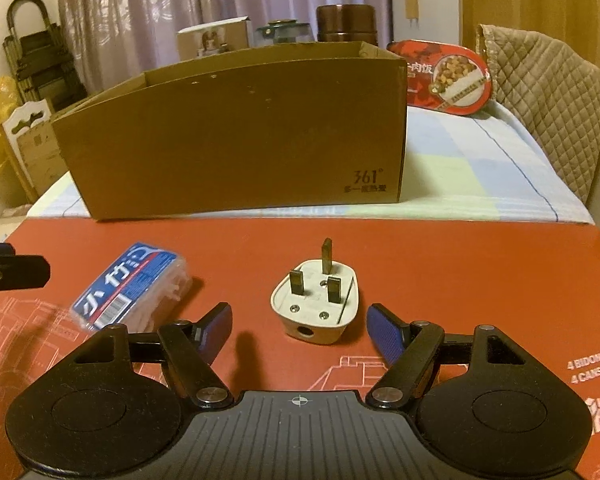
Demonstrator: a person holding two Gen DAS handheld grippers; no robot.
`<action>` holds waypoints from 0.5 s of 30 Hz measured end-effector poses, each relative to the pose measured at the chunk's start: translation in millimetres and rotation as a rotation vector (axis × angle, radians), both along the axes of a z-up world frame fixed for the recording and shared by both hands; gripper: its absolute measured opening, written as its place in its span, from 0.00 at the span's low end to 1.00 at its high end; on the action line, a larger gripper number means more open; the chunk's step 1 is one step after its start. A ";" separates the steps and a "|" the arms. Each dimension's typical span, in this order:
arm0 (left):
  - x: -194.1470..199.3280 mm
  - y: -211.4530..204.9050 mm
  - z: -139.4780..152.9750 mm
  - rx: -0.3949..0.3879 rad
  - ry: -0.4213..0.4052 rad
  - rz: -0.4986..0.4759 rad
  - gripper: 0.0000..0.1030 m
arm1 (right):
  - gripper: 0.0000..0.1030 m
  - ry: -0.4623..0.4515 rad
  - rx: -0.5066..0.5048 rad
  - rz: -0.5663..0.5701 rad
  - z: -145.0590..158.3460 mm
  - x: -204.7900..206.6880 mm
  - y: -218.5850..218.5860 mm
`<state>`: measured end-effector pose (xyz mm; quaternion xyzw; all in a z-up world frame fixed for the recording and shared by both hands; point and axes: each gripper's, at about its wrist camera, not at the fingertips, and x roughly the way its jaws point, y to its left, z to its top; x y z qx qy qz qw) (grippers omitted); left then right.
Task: Organize rigid objects
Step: 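Grasp the blue toothpick box with the left gripper while the right gripper grasps the white plug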
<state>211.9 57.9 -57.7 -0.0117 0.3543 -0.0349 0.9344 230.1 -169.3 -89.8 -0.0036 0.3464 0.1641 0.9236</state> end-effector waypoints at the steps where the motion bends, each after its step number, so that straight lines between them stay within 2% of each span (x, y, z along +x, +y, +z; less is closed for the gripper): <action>1: 1.1 -0.9 -0.3 0.002 0.000 -0.004 0.68 | 0.65 0.001 0.001 -0.006 -1.4 1.9 0.4; 3: 2.9 -3.1 -1.1 0.003 0.002 -0.010 0.68 | 0.60 0.001 0.003 -0.015 -3.8 4.4 0.6; 8: 6.4 -8.1 -3.7 0.004 0.008 -0.025 0.68 | 0.56 -0.024 -0.019 -0.017 -4.8 7.2 2.7; 12: 8.0 -12.3 -5.7 0.004 0.013 -0.040 0.68 | 0.45 -0.039 -0.036 -0.020 -6.2 8.3 2.7; 15: 8.1 -14.9 -7.1 0.004 0.016 -0.048 0.68 | 0.45 -0.038 -0.040 -0.015 -7.0 10.3 2.6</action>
